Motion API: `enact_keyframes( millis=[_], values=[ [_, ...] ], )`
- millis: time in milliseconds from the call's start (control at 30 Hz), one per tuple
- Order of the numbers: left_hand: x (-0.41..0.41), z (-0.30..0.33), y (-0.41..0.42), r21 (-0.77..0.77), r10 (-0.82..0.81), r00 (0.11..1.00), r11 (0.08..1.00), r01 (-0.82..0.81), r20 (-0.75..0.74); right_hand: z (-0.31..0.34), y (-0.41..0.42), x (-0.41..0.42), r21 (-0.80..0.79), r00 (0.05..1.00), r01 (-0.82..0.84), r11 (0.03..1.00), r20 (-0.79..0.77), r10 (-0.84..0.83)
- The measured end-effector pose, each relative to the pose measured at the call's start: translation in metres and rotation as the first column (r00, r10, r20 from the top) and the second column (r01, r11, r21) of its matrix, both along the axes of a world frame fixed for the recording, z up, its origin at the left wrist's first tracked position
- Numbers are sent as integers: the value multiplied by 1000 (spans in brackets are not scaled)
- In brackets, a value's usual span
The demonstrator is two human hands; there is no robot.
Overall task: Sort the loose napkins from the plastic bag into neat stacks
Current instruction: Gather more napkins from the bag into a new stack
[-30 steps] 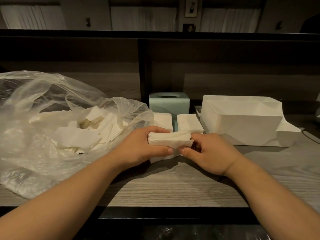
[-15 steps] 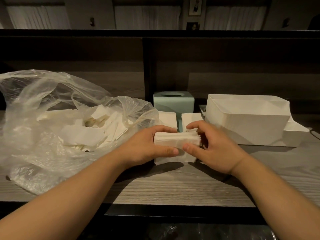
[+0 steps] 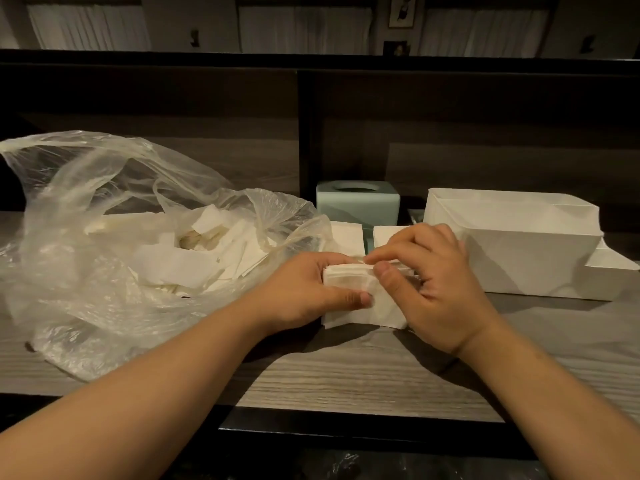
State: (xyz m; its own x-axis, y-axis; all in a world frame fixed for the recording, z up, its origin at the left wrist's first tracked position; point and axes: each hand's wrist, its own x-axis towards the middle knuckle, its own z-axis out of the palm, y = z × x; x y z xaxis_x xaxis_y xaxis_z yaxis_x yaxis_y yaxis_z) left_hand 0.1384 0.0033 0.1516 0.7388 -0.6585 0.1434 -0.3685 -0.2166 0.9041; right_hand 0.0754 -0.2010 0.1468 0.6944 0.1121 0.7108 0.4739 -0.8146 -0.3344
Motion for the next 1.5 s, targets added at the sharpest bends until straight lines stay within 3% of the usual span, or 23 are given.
enact_keyframes(
  millis=[167, 433, 567, 1100, 1500],
  values=[
    [0, 1, -4, 63, -11, 997, 998, 6, 72, 9, 15, 2, 16, 988, 83, 996, 130, -84],
    [0, -2, -7, 54, -1, 993, 999, -5, 115, 11, 20, 5, -146, 994, 106, 983, 50, -100],
    [1, -4, -8, 77, 32, 985, 996, -46, 171, 12, 21, 4, -79, 997, 71, 994, 44, -67],
    [1, -4, -8, 57, -18, 973, 998, 5, 229, 12, 22, 3, -102, 998, 42, 994, -44, -46],
    [5, -5, -7, 77, -46, 974, 997, 29, 223, 16, 22, 0, 86, 999, -33, 996, 26, 30]
  ],
)
